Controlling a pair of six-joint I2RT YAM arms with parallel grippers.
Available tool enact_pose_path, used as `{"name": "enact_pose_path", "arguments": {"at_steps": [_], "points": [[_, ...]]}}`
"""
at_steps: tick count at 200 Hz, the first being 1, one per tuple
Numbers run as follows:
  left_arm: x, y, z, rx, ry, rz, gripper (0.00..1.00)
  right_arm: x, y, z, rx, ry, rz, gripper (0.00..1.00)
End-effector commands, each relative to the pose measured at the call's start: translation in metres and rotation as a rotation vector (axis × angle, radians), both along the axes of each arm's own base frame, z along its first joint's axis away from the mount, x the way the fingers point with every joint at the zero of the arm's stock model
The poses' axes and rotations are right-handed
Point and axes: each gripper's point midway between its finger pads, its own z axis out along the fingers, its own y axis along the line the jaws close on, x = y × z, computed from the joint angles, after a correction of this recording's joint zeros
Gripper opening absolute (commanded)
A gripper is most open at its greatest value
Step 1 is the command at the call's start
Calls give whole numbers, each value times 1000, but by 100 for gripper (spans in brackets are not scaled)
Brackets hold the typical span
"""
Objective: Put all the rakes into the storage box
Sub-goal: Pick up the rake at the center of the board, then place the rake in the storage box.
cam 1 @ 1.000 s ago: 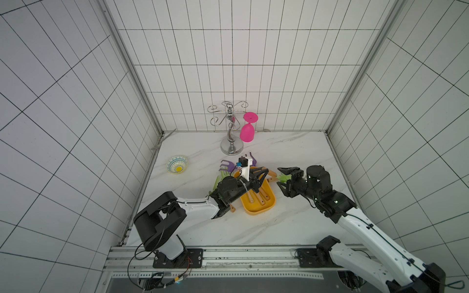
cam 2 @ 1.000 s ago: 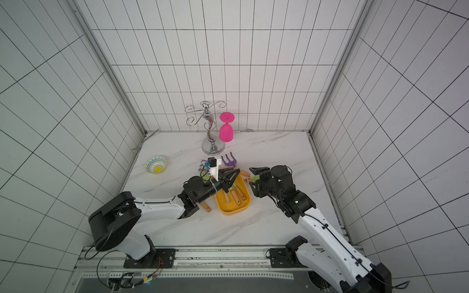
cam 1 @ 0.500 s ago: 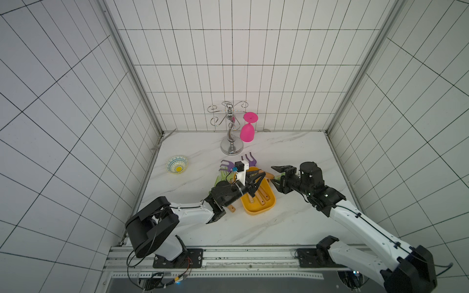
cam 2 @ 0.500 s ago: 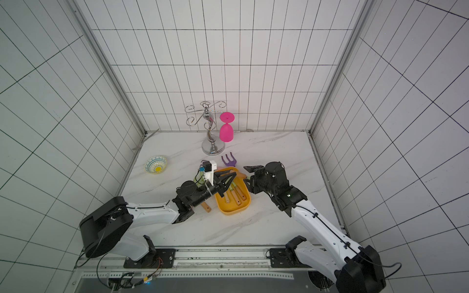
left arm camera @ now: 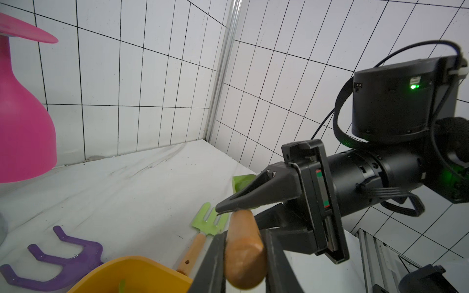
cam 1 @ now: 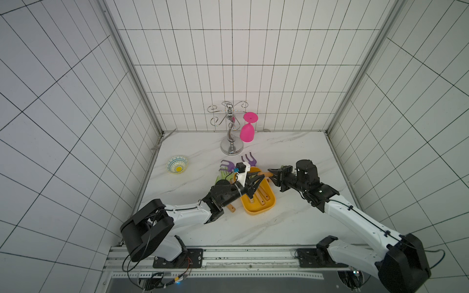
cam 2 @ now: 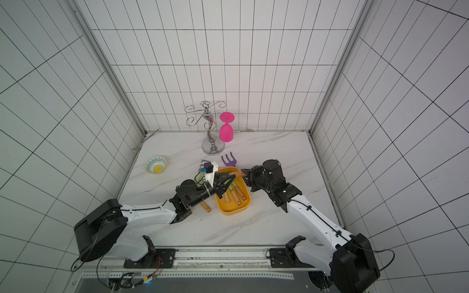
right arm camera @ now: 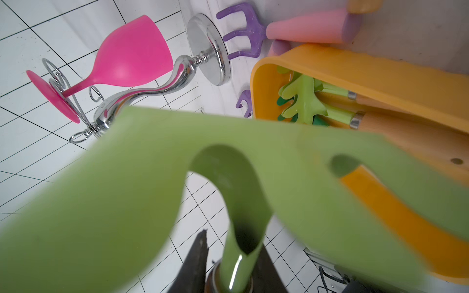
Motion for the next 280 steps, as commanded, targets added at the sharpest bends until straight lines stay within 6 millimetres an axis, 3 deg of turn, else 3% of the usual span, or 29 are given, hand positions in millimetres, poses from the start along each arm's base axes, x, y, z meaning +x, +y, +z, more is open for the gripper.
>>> {"name": "enact_pose_path", "arguments": {"at_steps": [1, 26, 52, 70, 91, 122, 134, 152, 184, 211, 241, 280], "points": [[-13, -3, -1, 4, 23, -53, 55, 6, -2, 10, 14, -68, 18, 16], [-10, 14, -4, 21, 92, 30, 78, 15, -21, 10, -39, -99, 11, 16], [-11, 39, 0, 78, 147, 123, 81, 25, -42, 13, -156, -153, 65, 16], [-7, 70, 3, 96, 213, 252, 86, 33, -53, 22, -300, -232, 158, 16], [-7, 108, 4, 122, 282, 355, 89, 33, -44, 34, -490, -332, 420, 16], [3, 173, 6, 83, 454, 531, 90, 13, -25, 29, -791, -382, 825, 9], [9, 200, -4, 98, 547, 632, 90, 7, -15, 28, -934, -430, 961, 9], [16, 222, -16, 108, 671, 695, 90, -2, -4, 18, -1091, -452, 1134, 9], [25, 241, -48, 79, 901, 710, 90, -17, 11, -18, -1244, -453, 1380, 10], [21, 249, -69, 70, 980, 709, 90, -20, 28, -50, -1335, -464, 1517, 10], [14, 257, -78, 86, 970, 736, 90, -11, 38, -76, -1397, -449, 1574, 9], [12, 261, -84, 101, 971, 758, 90, 0, 53, -94, -1389, -478, 1548, 9]]}}
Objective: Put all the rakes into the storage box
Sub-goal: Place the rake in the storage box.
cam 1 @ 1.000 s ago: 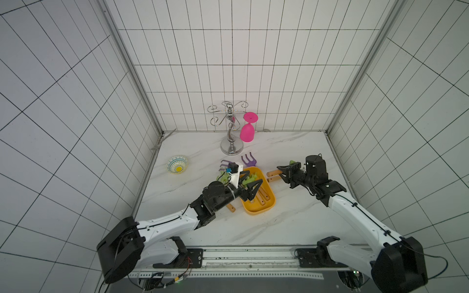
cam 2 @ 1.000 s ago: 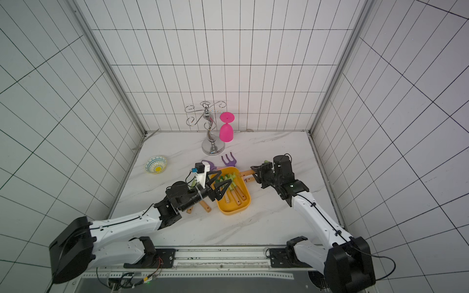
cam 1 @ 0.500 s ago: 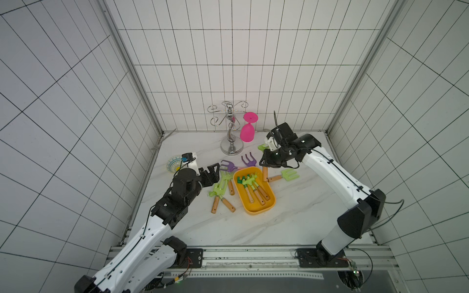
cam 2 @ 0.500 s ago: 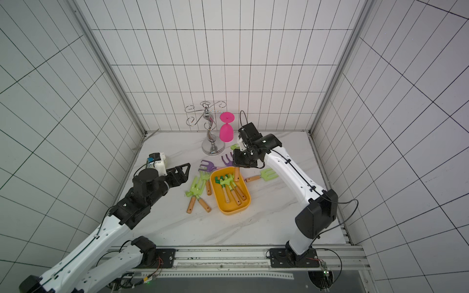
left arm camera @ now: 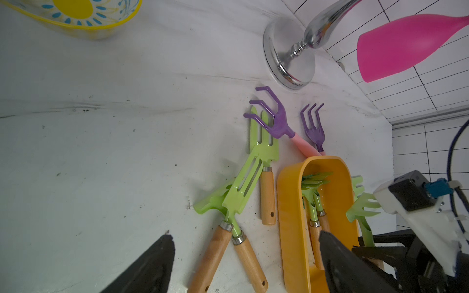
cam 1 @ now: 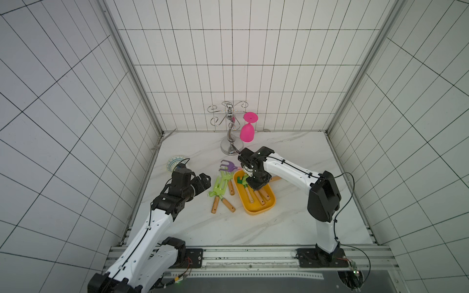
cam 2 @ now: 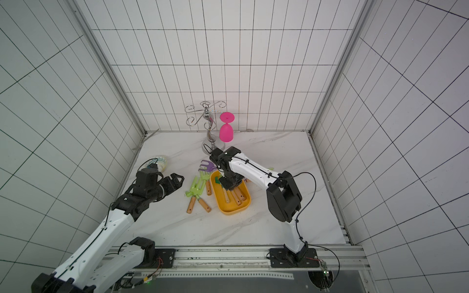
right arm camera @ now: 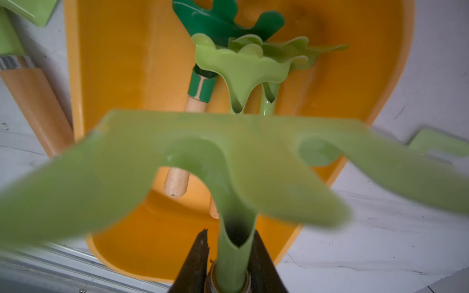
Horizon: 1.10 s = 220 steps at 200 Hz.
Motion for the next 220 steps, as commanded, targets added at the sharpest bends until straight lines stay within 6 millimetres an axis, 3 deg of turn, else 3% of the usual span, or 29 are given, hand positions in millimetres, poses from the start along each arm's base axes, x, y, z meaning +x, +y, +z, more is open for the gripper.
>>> {"name": "enact_pose_path", "arguments": {"at_steps": [1, 42, 153, 179, 220], "points": [[-1, 2, -4, 8, 7, 0, 90, 16, 11, 7, 31, -69, 19, 9], [-1, -1, -7, -1, 30, -10, 90, 24, 12, -15, 1, -65, -49, 11], [-4, -4, -15, 1, 41, -37, 90, 13, 8, -63, 4, -45, -199, 13], [-5, -5, -19, 10, 50, -52, 90, 14, 0, -69, -24, -89, -206, 20], [-13, -7, -33, 23, 114, -81, 89, 11, -5, -67, -25, -93, -214, 45]]}}
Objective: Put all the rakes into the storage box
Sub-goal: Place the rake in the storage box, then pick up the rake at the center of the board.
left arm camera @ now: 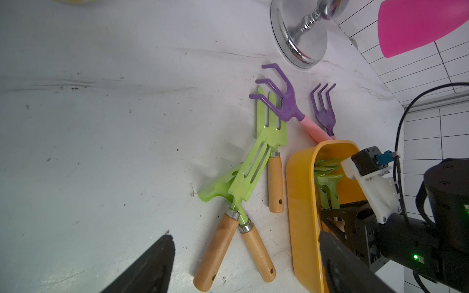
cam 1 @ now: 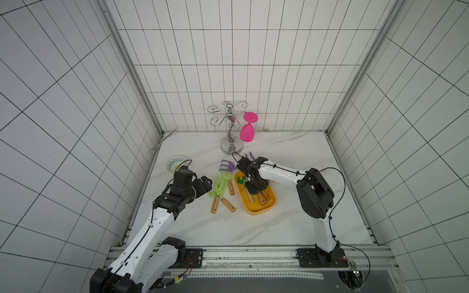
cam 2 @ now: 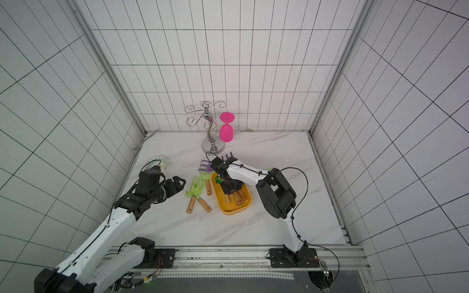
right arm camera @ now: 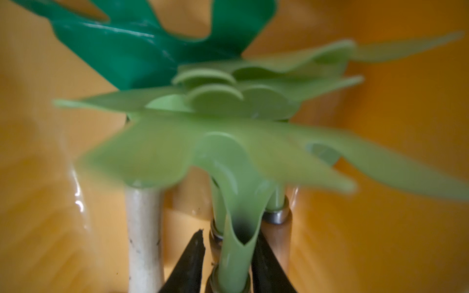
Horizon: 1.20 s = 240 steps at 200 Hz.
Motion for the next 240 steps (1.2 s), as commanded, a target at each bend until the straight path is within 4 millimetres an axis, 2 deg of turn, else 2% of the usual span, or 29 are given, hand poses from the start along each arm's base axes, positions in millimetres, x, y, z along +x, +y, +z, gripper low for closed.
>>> {"name": "enact_pose_path", "arguments": {"at_steps": [1, 36, 70, 89, 110, 132, 151, 167, 202, 240], "points": [[-7, 0, -13, 20, 47, -32, 89, -1, -6, 5, -14, -33, -15, 46], [-16, 4, -32, 62, 112, -41, 89, 4, 0, 30, 29, -67, 9, 57], [-23, 1, -42, 57, 149, -68, 86, 8, -2, 76, 59, -151, 51, 59], [-30, -12, -52, 41, 192, -108, 83, 2, 0, 100, 65, -189, 100, 59], [-39, -25, -67, 88, 241, -157, 81, -8, 9, 117, 90, -227, 158, 59], [-49, -25, -87, 154, 309, -151, 76, -20, 25, 129, 128, -262, 220, 58], [-50, -23, -96, 186, 319, -131, 72, -32, 43, 131, 191, -295, 262, 56], [-48, -21, -99, 219, 321, -125, 67, -42, 53, 123, 237, -314, 279, 54], [-41, -24, -112, 271, 346, -137, 62, -64, 70, 101, 297, -280, 321, 52], [-33, -39, -120, 327, 337, -182, 55, -65, 78, 91, 357, -309, 306, 51]]}}
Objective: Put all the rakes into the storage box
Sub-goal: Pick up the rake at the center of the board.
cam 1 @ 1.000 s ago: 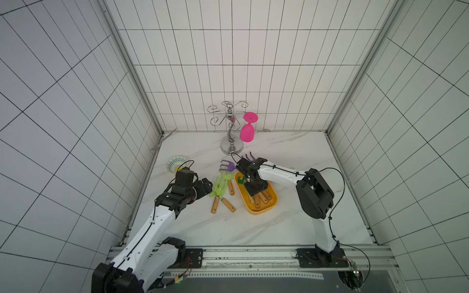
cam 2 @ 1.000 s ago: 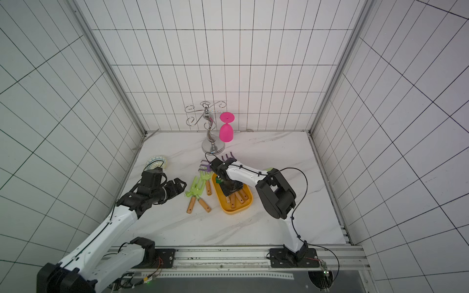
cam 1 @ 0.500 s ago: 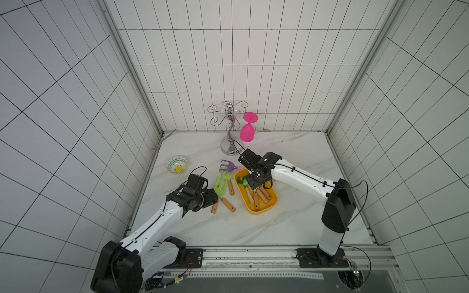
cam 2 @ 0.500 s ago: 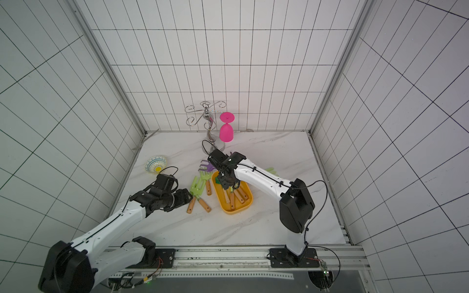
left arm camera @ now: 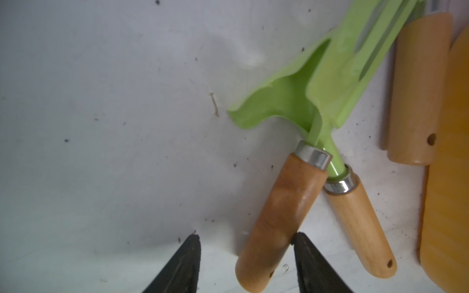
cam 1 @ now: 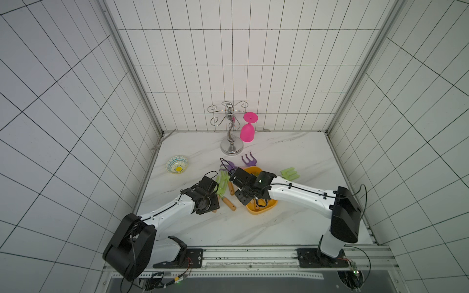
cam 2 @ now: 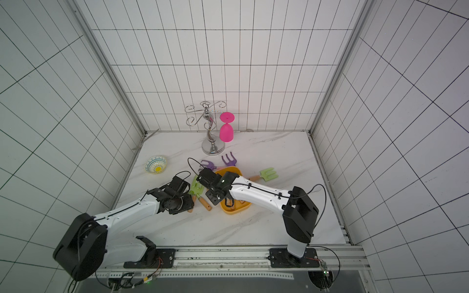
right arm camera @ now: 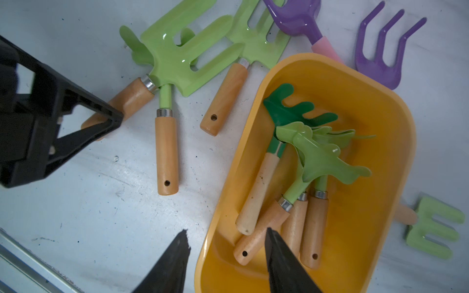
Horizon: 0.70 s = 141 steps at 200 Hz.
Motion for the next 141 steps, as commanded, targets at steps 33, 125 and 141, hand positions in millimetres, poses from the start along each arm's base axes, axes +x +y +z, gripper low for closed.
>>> {"name": "enact_pose_path", "arguments": {"at_steps": [33, 125, 141], "points": [[13, -7, -16, 85, 4, -45, 39, -4, 14, -2, 140, -9, -4, 51], [25, -25, 27, 1, -94, -84, 13, -15, 11, -32, 148, 11, 75, 51], [28, -27, 52, -25, -146, -95, 12, -13, 13, -27, 157, -18, 106, 52]]}}
